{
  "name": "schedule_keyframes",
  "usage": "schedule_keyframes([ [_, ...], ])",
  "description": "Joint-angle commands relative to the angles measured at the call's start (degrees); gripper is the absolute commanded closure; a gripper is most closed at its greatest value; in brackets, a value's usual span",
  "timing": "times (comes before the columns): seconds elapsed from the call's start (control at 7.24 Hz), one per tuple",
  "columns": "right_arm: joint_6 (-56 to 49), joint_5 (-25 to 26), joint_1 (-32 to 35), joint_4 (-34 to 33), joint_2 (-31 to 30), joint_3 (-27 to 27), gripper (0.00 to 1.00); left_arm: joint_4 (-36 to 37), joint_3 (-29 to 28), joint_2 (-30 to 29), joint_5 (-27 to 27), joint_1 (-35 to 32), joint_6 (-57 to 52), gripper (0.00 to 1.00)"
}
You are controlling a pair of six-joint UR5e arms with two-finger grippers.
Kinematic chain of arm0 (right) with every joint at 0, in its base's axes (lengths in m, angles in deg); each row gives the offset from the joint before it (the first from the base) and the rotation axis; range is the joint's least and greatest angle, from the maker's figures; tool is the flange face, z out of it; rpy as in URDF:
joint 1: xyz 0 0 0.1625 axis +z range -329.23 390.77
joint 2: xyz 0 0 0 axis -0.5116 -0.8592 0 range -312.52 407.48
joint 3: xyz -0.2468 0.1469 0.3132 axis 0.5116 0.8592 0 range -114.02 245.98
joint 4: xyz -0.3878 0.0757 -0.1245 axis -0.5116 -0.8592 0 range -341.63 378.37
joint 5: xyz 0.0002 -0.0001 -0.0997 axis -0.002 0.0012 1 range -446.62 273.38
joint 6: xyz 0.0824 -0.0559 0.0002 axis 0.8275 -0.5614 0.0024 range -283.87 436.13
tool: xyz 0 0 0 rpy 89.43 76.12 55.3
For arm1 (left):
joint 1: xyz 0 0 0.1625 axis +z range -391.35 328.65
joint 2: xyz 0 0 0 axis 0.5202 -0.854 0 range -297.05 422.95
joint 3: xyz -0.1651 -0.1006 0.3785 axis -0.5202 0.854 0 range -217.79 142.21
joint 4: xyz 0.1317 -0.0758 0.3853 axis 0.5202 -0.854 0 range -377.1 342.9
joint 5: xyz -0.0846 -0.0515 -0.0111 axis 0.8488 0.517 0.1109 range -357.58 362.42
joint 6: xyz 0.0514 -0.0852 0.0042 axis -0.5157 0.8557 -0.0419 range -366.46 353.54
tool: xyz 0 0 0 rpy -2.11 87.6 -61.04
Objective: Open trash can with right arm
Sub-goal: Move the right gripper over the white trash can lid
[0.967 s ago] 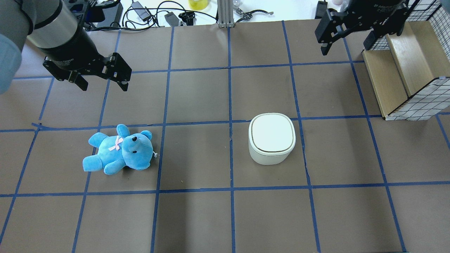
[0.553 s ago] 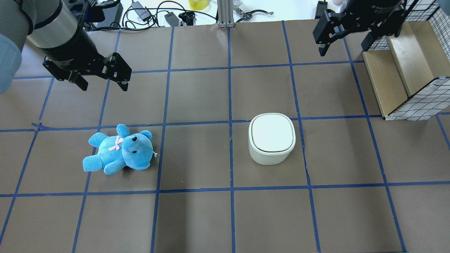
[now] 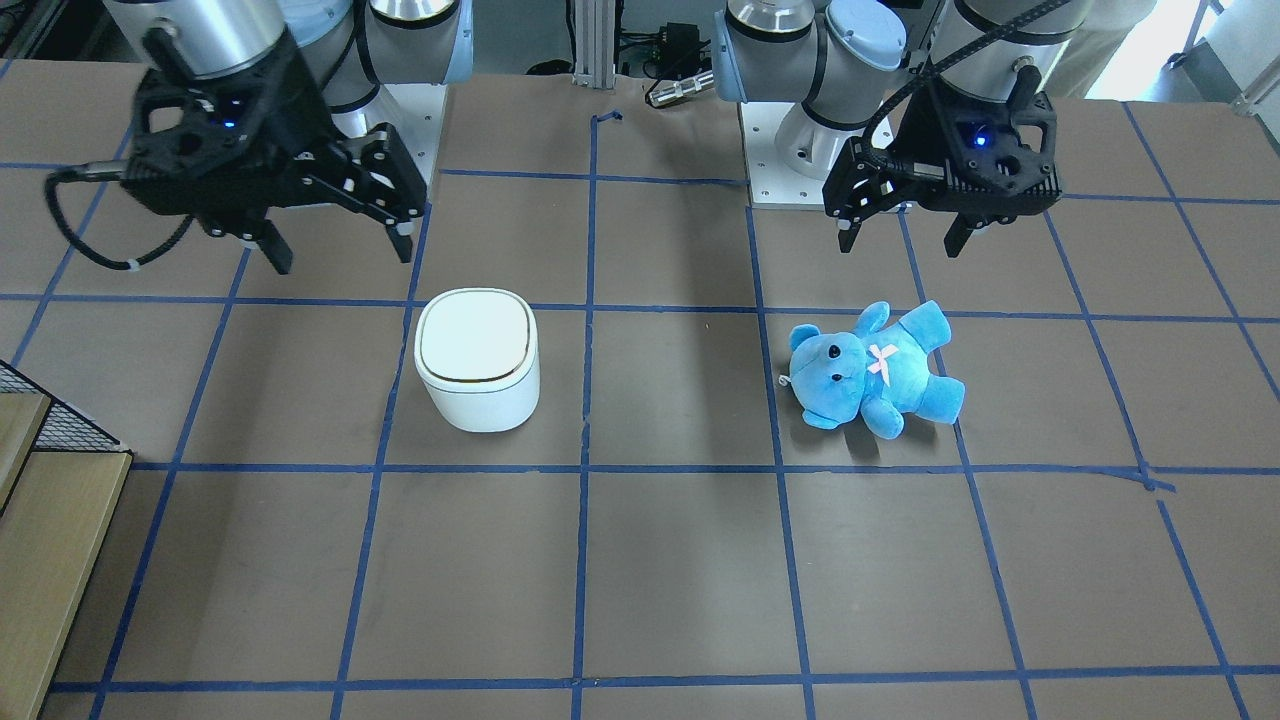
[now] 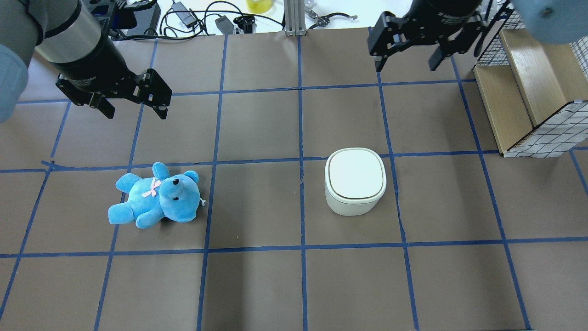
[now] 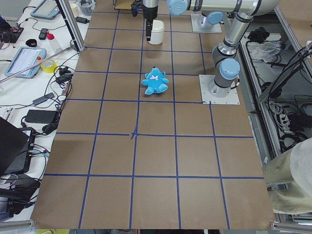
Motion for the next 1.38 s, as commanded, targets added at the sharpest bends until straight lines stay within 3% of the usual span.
schedule_keyframes([
  [0.0, 12.2, 4.8, 9.8, -11.2, 2.5, -3.7, 0.11, 0.0, 0.0, 0.0, 0.0, 0.0, 0.0, 0.0],
  [0.14, 15.6, 4.4, 11.2, -11.7, 2.8, -5.6, 0.3, 0.0, 0.0, 0.0, 0.0, 0.0, 0.0, 0.0],
  [0.41, 14.5, 4.2, 12.4, -11.2, 2.5, -9.8, 0.55, 0.0, 0.0, 0.0, 0.0, 0.0, 0.0, 0.0],
  [0.69, 0.9, 4.2, 12.2, -7.5, 2.6, -14.0, 0.74, 0.0, 0.0, 0.0, 0.0, 0.0, 0.0, 0.0],
  [1.24, -4.3, 2.1, 5.3, 0.3, 2.5, -14.4, 0.87, 0.0, 0.0, 0.0, 0.0, 0.0, 0.0, 0.0],
])
